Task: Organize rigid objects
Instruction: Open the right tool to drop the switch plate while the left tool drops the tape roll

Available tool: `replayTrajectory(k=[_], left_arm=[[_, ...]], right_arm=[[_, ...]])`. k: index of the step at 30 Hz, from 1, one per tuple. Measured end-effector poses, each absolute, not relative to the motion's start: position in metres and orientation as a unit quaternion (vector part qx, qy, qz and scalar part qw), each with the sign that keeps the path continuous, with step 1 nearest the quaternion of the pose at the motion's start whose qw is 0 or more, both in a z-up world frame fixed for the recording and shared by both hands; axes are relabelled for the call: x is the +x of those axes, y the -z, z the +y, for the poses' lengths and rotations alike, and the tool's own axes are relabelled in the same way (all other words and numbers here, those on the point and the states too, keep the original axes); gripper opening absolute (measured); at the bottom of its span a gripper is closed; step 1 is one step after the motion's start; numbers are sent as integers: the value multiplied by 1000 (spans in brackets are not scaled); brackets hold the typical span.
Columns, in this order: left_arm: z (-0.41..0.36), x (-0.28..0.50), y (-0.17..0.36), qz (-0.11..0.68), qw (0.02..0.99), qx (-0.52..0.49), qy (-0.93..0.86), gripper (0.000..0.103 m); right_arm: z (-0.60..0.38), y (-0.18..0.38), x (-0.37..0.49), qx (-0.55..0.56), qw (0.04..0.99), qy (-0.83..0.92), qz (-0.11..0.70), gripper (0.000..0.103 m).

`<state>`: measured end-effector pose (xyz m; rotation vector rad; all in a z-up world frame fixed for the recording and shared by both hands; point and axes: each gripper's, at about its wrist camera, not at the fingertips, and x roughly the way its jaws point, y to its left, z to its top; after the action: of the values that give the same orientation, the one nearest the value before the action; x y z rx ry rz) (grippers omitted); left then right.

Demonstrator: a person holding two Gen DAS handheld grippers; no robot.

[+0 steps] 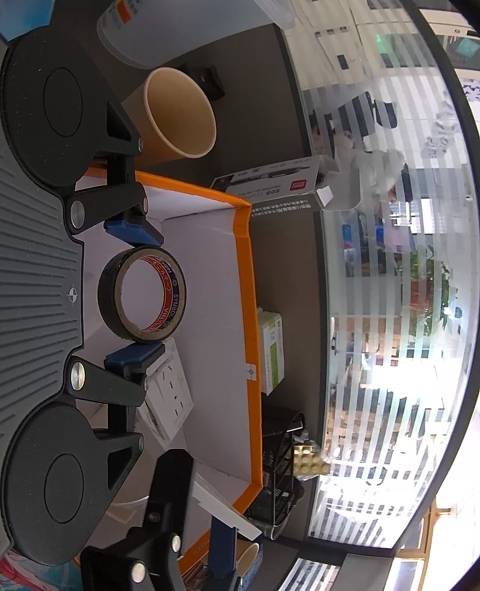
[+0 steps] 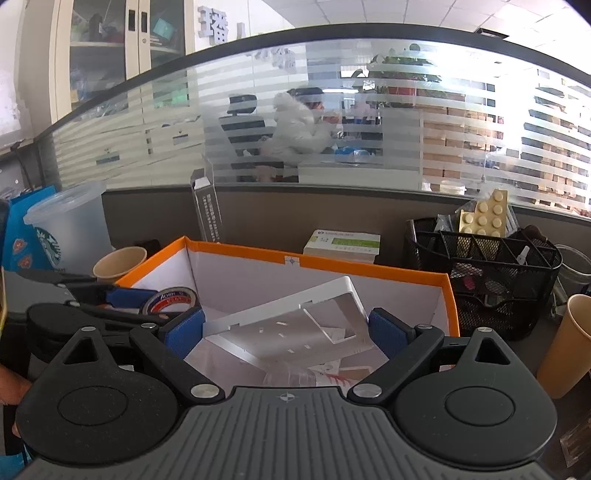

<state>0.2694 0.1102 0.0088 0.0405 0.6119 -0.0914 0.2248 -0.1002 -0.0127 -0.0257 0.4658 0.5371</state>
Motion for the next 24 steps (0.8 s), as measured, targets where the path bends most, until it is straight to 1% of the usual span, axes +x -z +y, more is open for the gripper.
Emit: replayTrajectory(k=[16, 24], left_arm=[[97, 267, -3, 310, 948, 68, 26, 54], [91, 267, 1, 313, 944, 101, 17, 54]], right_arm=[[-100, 20, 228, -8, 931, -271, 244, 95], [-93, 21, 220, -53, 927, -280, 246, 95]])
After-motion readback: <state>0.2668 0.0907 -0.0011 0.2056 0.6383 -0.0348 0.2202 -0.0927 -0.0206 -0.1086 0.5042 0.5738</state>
